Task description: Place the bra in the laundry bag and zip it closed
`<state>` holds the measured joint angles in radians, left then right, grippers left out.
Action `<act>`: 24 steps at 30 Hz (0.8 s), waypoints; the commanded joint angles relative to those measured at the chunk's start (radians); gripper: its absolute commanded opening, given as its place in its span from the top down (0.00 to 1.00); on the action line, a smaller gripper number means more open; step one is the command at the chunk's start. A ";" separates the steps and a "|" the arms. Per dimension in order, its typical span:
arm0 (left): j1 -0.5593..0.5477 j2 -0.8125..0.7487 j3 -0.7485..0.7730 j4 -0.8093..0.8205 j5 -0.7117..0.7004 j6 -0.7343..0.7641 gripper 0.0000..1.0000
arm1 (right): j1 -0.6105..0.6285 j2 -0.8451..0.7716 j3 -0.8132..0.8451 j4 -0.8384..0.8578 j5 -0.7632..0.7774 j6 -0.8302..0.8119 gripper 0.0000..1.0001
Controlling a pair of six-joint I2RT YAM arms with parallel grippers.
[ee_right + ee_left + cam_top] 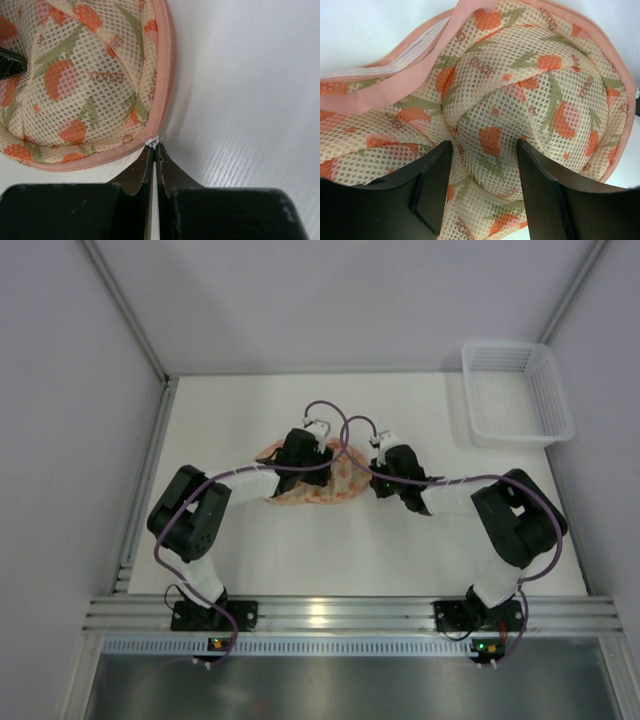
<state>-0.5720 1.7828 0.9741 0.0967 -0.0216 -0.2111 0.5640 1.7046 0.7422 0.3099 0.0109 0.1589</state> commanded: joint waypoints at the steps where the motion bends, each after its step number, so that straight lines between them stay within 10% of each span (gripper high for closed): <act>1: 0.018 0.010 0.008 -0.075 0.139 0.148 0.41 | -0.027 -0.072 -0.019 -0.022 0.014 0.022 1.00; 13: 0.129 0.128 0.211 -0.190 0.574 0.374 0.41 | 0.169 -0.160 -0.194 0.123 0.159 0.257 1.00; 24: 0.139 -0.077 0.218 -0.272 0.261 0.023 0.36 | 0.295 -0.068 -0.099 0.086 0.238 0.413 1.00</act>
<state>-0.4389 1.8797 1.2575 -0.1860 0.3351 -0.0132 0.8433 1.6169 0.5991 0.3801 0.2131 0.4984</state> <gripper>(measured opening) 0.630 0.009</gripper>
